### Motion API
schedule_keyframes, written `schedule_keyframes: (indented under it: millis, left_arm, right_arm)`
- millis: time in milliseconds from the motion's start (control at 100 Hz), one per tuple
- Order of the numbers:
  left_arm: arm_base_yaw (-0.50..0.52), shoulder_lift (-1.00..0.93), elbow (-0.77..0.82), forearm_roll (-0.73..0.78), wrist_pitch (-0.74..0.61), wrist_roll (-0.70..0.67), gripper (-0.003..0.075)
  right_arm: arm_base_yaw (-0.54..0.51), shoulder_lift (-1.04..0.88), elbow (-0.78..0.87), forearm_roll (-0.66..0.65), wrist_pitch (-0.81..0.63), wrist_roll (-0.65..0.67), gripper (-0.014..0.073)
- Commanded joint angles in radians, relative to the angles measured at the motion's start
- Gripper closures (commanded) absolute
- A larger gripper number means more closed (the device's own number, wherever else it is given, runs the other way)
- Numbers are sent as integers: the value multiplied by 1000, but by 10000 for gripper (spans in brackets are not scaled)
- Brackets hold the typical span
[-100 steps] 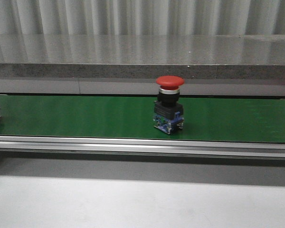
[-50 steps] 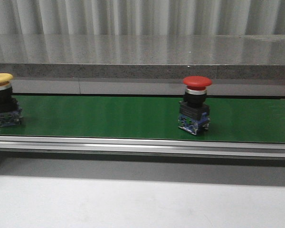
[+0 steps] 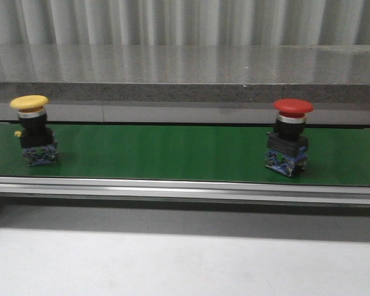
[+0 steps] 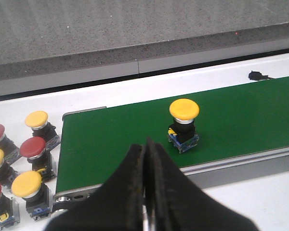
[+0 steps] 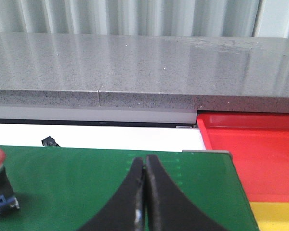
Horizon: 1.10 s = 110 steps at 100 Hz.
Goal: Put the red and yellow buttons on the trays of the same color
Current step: 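Grasp the red button at the belt end with the right gripper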
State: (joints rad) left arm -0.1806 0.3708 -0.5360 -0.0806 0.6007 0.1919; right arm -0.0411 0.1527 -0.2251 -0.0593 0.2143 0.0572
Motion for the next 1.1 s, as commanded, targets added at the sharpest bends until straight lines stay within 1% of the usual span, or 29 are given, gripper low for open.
schedule_keyframes:
  millis: [0, 100, 220, 290, 360, 380, 410, 430, 460, 470, 490, 500, 510, 550, 580, 620, 700, 780, 920, 1090]
  left_arm:
    - [-8, 6, -26, -13, -67, -1, 741]
    - [-8, 6, -26, -13, -67, -1, 741]
    - [-8, 6, -26, -13, -67, -1, 741]
    - [-8, 6, -26, -13, -67, -1, 741]
    - [-8, 6, -26, -13, -67, -1, 741]
    - [-8, 6, -26, -13, -67, -1, 741]
    - [-8, 6, -26, -13, -67, -1, 741]
    - [-8, 6, -26, -13, -67, -1, 741]
    - [-8, 6, -26, -13, -67, -1, 741]
    - [-8, 6, -26, -13, -67, -1, 741]
    - [-8, 6, -26, -13, -67, -1, 741]
    - [-8, 6, -26, -13, -67, -1, 741]
    - [-8, 6, -26, -13, -67, -1, 741]
    - [-8, 6, -26, -13, -67, -1, 741]
    - [-8, 6, -26, -13, -67, -1, 741]
    - [-8, 6, -26, -13, -67, -1, 741]
    - [-8, 6, -26, -13, -67, -1, 741]
    - [-8, 6, -26, -13, -67, -1, 741]
    - [-8, 6, -26, -13, -67, -1, 741]
    - [-8, 6, -26, -13, -67, -1, 741]
  right_arm:
    - [-7, 98, -105, 0, -19, -2, 659]
    - [-2, 207, -209, 0, 110, -4, 659]
    - [40, 340, -309, 0, 204, -5, 652]
    - [79, 417, -365, 0, 260, -5, 610]
    - [125, 494, -425, 5, 328, -5, 513]
    - [138, 517, -442, 5, 346, -5, 473]
    - [157, 547, -464, 5, 368, -5, 396]
    - [164, 569, -480, 5, 382, -5, 362]
    - [180, 604, -500, 5, 399, -5, 272]
    - [183, 611, -509, 6, 403, -5, 253]
    - [194, 637, -523, 6, 416, -5, 181]
    - [194, 637, -527, 6, 420, -5, 181]
    - [198, 649, -532, 6, 423, -5, 146]
    - [210, 680, -558, 6, 445, -5, 55]
    - [216, 712, -576, 12, 463, -5, 11]
    - [218, 745, -604, 28, 497, -5, -23]
    - [218, 820, -654, 66, 567, -5, -19]
    - [218, 889, -702, 67, 643, -10, -19]
    - [218, 1005, -766, 83, 736, -19, -19]
    - [211, 1119, -805, 84, 740, -23, -19]
